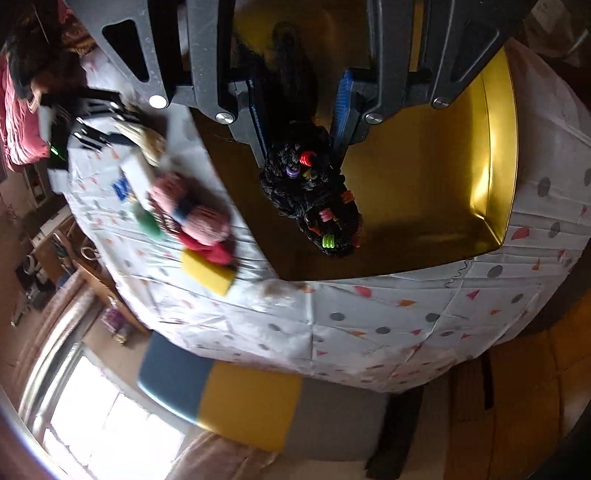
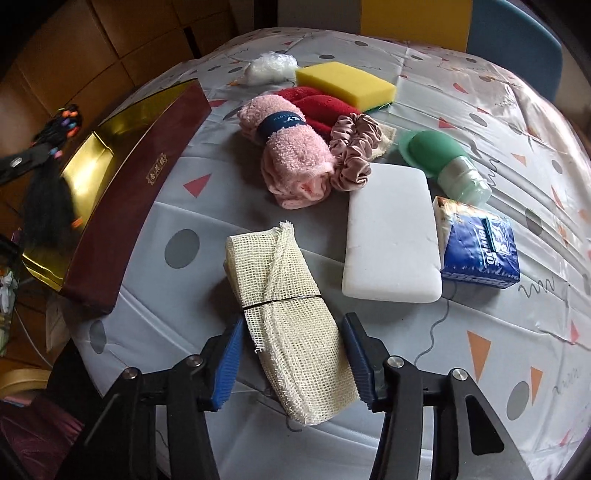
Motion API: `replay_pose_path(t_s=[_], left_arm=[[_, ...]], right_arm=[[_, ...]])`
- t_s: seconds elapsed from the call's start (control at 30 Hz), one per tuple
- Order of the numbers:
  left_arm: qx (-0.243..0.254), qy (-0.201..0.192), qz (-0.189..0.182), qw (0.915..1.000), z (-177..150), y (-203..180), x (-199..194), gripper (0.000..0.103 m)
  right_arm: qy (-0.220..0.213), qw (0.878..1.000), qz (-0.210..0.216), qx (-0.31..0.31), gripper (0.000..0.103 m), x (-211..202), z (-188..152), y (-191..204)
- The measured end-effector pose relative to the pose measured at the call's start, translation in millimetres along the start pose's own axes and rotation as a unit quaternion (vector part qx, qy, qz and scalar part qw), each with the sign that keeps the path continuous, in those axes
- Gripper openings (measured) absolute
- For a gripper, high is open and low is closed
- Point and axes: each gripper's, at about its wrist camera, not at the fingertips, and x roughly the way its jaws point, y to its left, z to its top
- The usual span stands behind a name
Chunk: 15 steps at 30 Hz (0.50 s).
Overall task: Organize soft objects
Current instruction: 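Drop the black wig into the tray with left tool while right grasps mesh scrubber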
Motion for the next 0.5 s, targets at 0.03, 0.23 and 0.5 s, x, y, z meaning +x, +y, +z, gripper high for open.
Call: replay_pose_path(t_s=[0.03, 0.23, 0.5], left_arm=[[-0.003, 0.004, 0.000, 1.0000, 5.8, 2.6, 10.2, 0.031], [0.000, 0.019, 0.011, 0.9998, 22.6, -1.3, 56.4, 0.035], [-0.027, -0.002, 0.014, 0.9995, 26.0, -9.2, 62.0, 0.047]], right_arm=[[0.000, 1.000, 0.000, 0.000, 0.053, 0.3, -1.3, -1.1], [0.002, 1.000, -0.005, -0.008, 0.054, 5.3, 4.1, 2.7], [0.001, 0.999, -0.019, -0.026, 0.055, 10.3, 3.8, 9.3]])
